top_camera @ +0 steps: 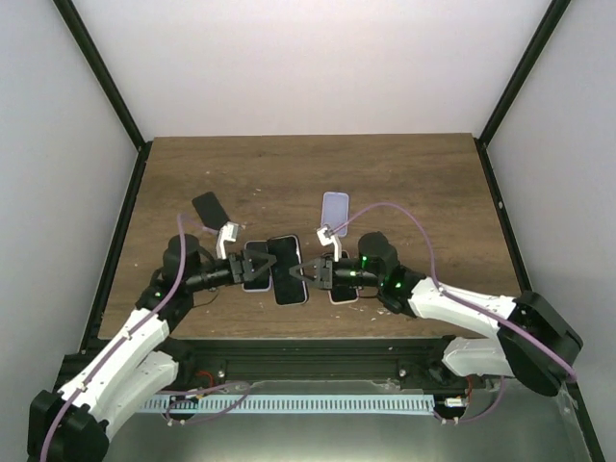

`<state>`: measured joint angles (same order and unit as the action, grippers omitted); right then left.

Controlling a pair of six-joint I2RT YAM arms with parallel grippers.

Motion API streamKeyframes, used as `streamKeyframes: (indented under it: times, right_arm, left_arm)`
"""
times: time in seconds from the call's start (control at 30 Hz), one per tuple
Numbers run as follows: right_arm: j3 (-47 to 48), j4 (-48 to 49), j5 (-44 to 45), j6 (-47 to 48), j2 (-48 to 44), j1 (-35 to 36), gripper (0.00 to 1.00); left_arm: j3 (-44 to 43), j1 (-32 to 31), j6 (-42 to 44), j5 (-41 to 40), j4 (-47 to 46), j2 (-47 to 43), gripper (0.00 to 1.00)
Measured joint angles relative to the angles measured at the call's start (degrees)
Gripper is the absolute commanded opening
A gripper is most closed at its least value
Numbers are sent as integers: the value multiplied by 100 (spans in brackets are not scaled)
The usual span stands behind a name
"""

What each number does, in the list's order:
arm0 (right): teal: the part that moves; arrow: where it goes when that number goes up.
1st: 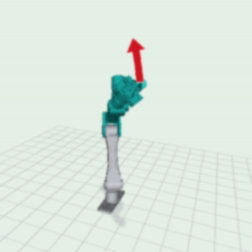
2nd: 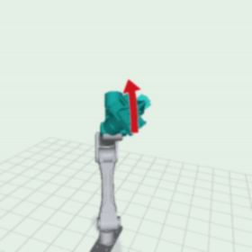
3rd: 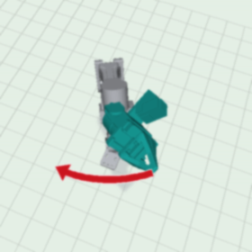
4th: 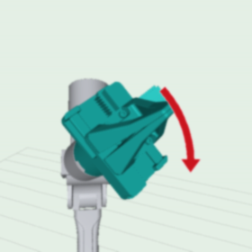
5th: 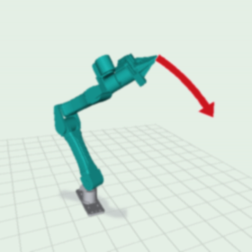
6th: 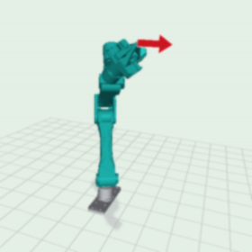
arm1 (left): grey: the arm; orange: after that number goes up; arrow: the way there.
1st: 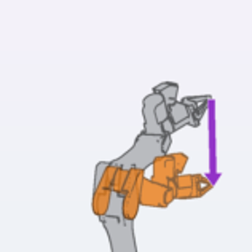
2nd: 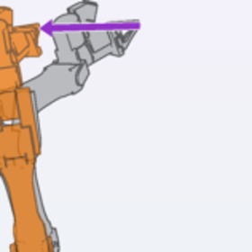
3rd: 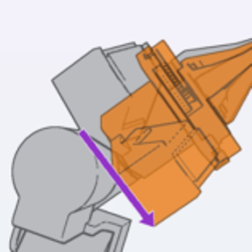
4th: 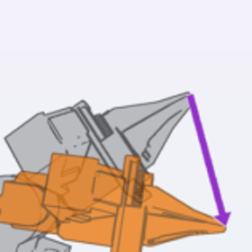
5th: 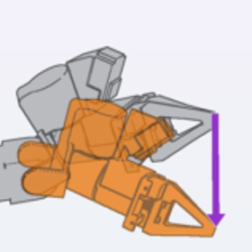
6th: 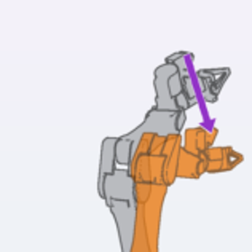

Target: Put the phone into the phone case

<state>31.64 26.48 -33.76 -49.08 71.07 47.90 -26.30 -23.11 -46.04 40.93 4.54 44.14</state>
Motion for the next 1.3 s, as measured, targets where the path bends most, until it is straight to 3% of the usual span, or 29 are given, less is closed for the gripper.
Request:
streamKeyframes:
  times: [0.4,0.53,0.63,0.87,0.93,1.17,1.3]
  right_arm:
    - [-74,715,-273,-247,-232,-11,12]
    - [-74,809,-398,-365,-203,-33,23]
    - [-74,809,-450,-437,-201,-59,39]
    - [107,540,-481,-472,-354,-184,48]
    - [210,492,-483,-527,-358,-293,43]
    - [466,396,-544,-743,-291,-518,9]
    - [555,402,-675,-728,-170,-560,2]
  left_arm:
    - [693,11,-1311,1320,-2538,219,25]
    - [708,44,-1471,1624,-3132,481,10]
    - [721,50,-1556,1803,-3475,562,6]
    - [780,50,-1569,2072,-3545,584,0]
    - [780,52,-1528,2124,-3534,540,0]
    - [778,52,-1287,2267,-3512,374,0]
    - [776,63,-1200,2247,-3383,321,0]
